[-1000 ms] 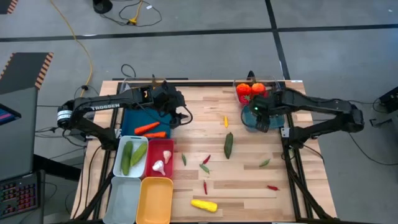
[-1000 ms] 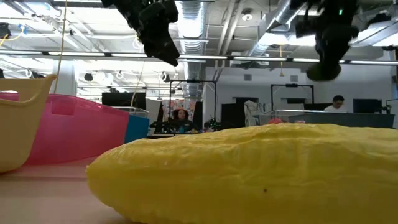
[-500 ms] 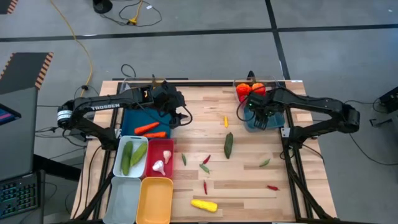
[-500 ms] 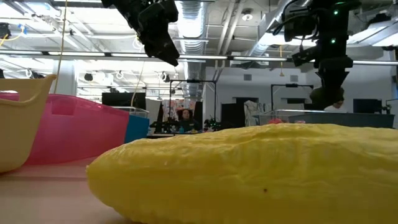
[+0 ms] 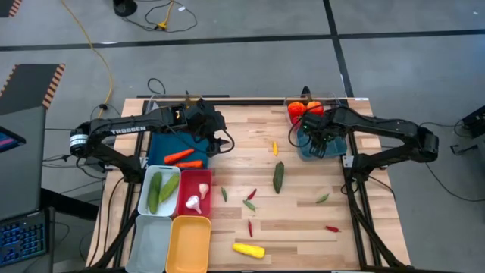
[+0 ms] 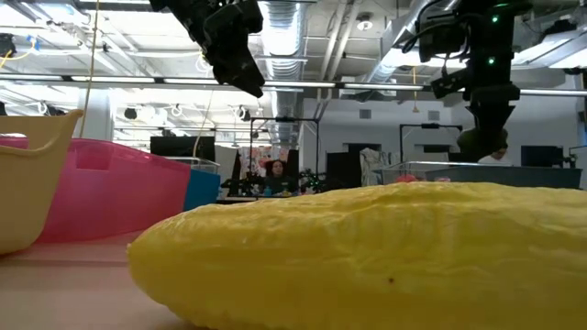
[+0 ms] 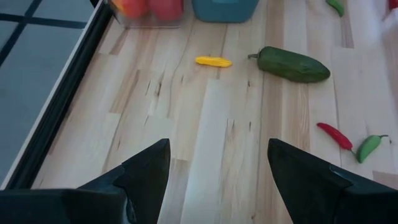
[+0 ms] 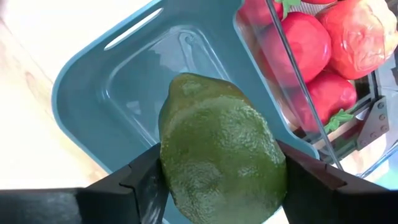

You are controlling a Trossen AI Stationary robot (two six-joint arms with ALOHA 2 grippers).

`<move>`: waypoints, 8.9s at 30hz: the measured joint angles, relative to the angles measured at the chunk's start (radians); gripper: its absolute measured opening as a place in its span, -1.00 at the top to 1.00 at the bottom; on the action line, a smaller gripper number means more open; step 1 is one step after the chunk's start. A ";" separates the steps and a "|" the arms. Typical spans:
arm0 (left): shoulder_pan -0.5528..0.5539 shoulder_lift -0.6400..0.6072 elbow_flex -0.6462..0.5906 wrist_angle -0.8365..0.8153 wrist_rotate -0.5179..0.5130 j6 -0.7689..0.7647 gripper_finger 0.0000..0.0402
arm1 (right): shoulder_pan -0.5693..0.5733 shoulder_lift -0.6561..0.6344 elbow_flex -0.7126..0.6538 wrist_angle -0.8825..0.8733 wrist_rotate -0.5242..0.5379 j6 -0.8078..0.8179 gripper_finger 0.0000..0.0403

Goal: Sort produce into baskets
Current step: Put the green lime into the green bin, then put the middle left green chili pepper into the yellow bin, then put the left green chili pepper into the yellow bin

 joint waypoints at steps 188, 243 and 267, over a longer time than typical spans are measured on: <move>-0.481 0.687 0.286 -0.373 -0.088 0.126 0.95 | 0.819 0.258 0.177 0.694 -0.052 0.419 -0.72; -0.826 0.687 0.680 -0.952 0.161 -0.157 0.14 | 0.822 0.258 0.177 0.701 -0.053 0.420 -0.72; -0.836 0.429 0.681 -0.973 -0.221 -0.256 0.16 | 0.755 0.556 0.178 0.928 -0.026 0.360 -0.71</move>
